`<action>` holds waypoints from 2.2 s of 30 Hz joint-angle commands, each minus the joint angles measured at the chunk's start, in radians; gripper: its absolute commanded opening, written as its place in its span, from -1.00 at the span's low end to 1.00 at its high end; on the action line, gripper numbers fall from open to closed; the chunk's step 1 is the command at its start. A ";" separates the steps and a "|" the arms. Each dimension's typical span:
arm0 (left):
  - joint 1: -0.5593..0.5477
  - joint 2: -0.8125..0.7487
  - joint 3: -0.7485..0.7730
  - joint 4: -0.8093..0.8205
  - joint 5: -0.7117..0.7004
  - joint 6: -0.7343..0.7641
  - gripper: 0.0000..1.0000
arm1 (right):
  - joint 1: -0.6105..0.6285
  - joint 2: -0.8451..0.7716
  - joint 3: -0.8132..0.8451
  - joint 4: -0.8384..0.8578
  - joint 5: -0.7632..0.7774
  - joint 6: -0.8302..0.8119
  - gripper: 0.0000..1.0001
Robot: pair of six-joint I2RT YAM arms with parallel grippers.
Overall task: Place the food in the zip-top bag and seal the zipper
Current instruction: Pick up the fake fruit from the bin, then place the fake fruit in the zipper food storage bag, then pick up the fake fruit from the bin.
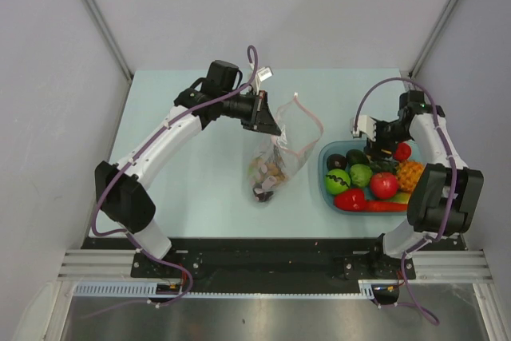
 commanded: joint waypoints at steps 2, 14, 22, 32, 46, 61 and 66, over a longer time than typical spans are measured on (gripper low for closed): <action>0.000 -0.017 0.019 0.013 0.038 0.026 -0.99 | 0.009 -0.119 0.142 -0.064 -0.130 0.148 0.01; -0.003 -0.004 0.023 0.054 0.042 0.005 -1.00 | 0.391 -0.329 0.358 0.322 -0.305 0.980 0.08; -0.003 -0.009 0.022 0.074 0.034 -0.007 -0.99 | 0.614 -0.285 0.297 0.479 -0.248 1.220 0.11; -0.003 -0.038 -0.014 0.100 0.022 -0.010 -1.00 | 0.580 -0.271 0.287 0.435 -0.187 1.318 0.99; -0.003 -0.081 -0.079 0.100 0.037 0.022 -1.00 | 0.183 -0.444 0.122 -0.180 -0.040 0.867 1.00; -0.003 -0.081 -0.079 0.097 0.037 0.043 -1.00 | 0.181 -0.457 -0.326 -0.027 0.447 0.795 1.00; -0.005 -0.081 -0.083 0.094 0.036 0.043 -1.00 | 0.180 -0.441 -0.412 0.085 0.526 0.794 1.00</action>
